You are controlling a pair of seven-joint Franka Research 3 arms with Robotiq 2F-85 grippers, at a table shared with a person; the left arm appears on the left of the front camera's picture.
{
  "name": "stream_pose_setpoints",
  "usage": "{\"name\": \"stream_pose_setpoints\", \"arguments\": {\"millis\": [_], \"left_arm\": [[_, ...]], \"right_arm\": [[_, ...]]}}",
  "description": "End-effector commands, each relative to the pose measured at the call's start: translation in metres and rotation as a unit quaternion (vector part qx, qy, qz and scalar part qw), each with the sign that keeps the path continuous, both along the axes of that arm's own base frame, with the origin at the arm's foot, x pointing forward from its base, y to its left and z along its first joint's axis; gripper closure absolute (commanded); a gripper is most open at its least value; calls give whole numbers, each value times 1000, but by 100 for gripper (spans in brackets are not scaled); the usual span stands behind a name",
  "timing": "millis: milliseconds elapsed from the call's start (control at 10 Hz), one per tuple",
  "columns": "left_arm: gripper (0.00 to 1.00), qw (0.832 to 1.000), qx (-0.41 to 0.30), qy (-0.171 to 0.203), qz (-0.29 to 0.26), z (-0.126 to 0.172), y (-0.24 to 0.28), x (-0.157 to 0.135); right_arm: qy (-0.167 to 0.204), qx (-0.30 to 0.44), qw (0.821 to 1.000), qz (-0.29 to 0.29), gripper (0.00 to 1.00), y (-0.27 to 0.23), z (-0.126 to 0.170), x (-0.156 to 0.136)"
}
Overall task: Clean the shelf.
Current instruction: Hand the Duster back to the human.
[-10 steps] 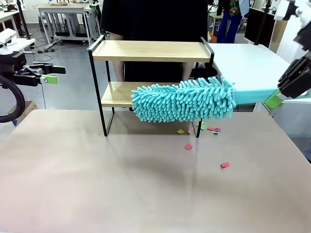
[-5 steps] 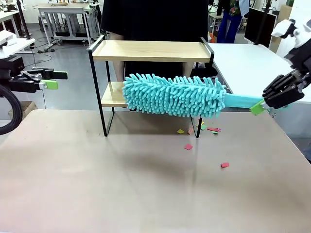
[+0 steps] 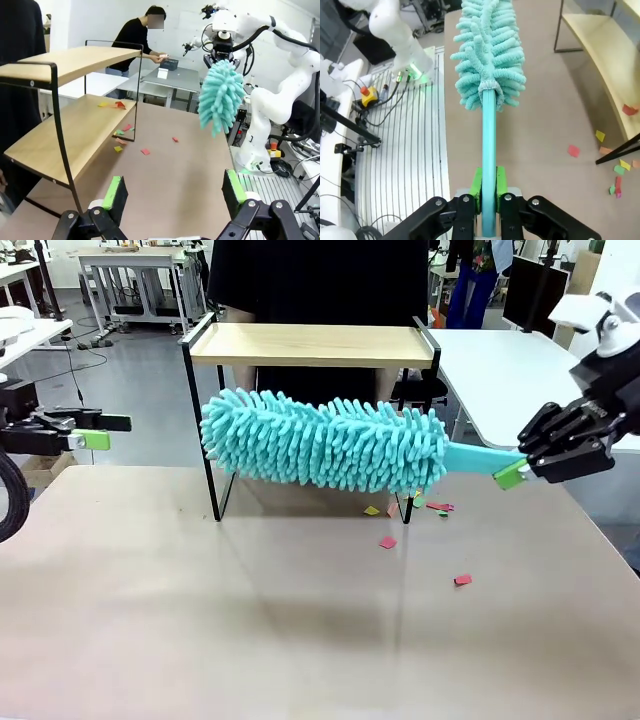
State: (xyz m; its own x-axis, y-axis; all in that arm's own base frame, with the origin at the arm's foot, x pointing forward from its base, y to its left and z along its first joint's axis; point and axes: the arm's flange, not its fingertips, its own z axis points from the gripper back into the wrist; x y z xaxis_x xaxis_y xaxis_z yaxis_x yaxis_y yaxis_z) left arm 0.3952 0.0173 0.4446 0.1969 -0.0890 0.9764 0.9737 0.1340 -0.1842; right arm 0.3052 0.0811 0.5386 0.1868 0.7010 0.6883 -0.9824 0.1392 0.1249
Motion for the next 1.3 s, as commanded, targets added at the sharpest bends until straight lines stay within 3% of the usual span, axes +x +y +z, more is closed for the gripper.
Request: {"name": "stream_pose_setpoints", "arguments": {"millis": [0,200,300,400,600,800,1000,1200], "left_arm": [[0,1000,-2,11,9,5,5,-12],[0,999,-7,19,30,3,10,-5],[0,1000,-1,5,10,0,7,-5],[0,1000,-1,5,10,0,7,-5],[0,1000,-1,8,15,-1,9,-5],[0,998,-5,-55,-10,8,-25,-11],[0,994,-15,-91,-61,0,-54,-13],[0,990,-9,-124,-62,-5,-75,-7]], "right_arm": [[-22,10,1000,8,87,1,-10,-4],[-21,0,1000,-8,87,3,-14,-5],[3,-16,999,-32,87,3,-15,1],[-5,-13,1000,6,87,3,-10,-4],[-5,-13,1000,6,87,3,-10,-4],[-5,-13,1000,6,87,3,-10,-4],[-5,-13,1000,6,87,3,-10,-4],[-5,-13,1000,6,87,3,-10,-4]]}}
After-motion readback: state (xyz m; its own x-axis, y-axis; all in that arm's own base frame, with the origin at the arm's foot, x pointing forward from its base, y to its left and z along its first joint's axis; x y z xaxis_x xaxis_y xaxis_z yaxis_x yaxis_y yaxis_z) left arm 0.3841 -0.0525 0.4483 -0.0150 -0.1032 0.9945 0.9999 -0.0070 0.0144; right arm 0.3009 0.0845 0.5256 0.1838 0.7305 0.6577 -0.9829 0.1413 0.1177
